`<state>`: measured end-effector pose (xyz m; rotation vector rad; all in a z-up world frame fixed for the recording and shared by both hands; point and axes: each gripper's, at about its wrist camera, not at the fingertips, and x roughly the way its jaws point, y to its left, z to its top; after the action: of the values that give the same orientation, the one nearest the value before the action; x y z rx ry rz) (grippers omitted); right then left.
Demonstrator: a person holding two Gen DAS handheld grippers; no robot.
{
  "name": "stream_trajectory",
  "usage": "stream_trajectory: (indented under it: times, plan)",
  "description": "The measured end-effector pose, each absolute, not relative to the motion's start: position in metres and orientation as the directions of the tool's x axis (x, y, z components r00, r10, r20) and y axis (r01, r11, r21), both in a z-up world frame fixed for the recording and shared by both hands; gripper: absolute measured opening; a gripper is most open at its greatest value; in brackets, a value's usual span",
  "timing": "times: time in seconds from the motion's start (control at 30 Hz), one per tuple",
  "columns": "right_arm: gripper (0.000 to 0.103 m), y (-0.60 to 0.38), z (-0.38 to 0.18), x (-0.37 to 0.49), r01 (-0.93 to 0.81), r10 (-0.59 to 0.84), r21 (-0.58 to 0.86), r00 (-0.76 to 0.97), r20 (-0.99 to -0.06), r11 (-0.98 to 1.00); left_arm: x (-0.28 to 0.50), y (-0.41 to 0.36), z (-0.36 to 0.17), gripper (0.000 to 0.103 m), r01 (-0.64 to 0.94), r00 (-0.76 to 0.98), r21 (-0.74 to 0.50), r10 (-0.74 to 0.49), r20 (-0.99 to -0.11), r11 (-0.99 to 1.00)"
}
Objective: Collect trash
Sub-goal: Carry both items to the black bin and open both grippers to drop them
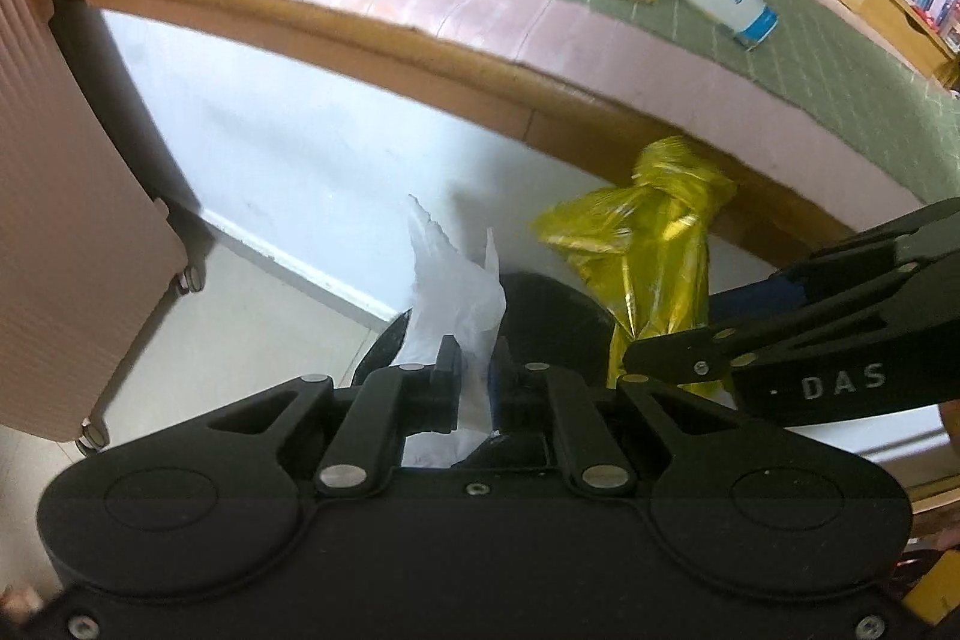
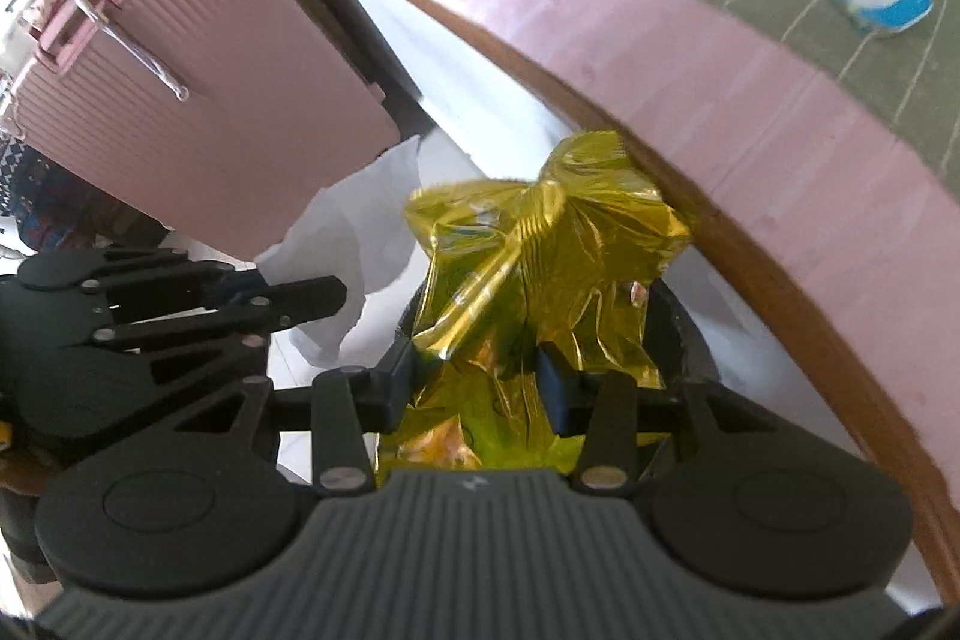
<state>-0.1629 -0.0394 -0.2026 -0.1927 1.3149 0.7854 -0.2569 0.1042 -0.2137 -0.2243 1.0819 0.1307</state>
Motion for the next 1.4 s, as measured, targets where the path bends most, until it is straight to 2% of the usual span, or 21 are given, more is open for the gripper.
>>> stream_trajectory:
  times: [0.43,0.5,0.57,0.67,0.77,0.9,1.1,1.4]
  plan:
    - [0.050,-0.029,-0.281,-0.144,-0.582,0.332,0.283,-0.023,-0.943,0.762,-0.234,0.108,-0.282,0.010,-0.179,0.398,-0.136,-0.054,-0.916,0.974]
    - [0.064,-0.029,-0.287,-0.142,-0.572,0.325,0.284,-0.032,-0.945,0.769,-0.231,0.106,-0.289,0.015,-0.170,0.386,-0.132,-0.058,-0.921,0.977]
    - [0.070,-0.032,-0.290,-0.140,-0.555,0.321,0.282,-0.029,-0.947,0.782,-0.228,0.102,-0.294,0.023,-0.161,0.370,-0.122,-0.055,-0.927,0.979]
    - [0.073,-0.038,-0.293,-0.137,-0.536,0.306,0.268,-0.018,-0.952,0.800,-0.225,0.099,-0.298,0.037,-0.168,0.357,-0.102,-0.035,-0.933,0.980]
    - [0.077,-0.045,-0.294,-0.134,-0.509,0.307,0.272,-0.016,-0.952,0.817,-0.225,0.101,-0.298,0.045,-0.181,0.359,-0.122,-0.050,-0.932,0.976]
    - [0.077,-0.054,-0.287,-0.134,-0.494,0.314,0.275,-0.005,-0.949,0.825,-0.227,0.102,-0.292,0.055,-0.183,0.377,-0.126,-0.048,-0.925,0.975]
    - [0.080,-0.057,-0.260,-0.139,-0.496,0.348,0.288,0.031,-0.937,0.819,-0.234,0.105,-0.266,0.064,-0.204,0.434,-0.135,-0.034,-0.900,0.970]
    - [0.083,-0.079,-0.177,-0.147,-0.542,0.422,0.287,0.141,-0.896,0.790,-0.226,0.095,-0.190,0.066,-0.198,0.519,-0.108,0.011,-0.855,0.974]
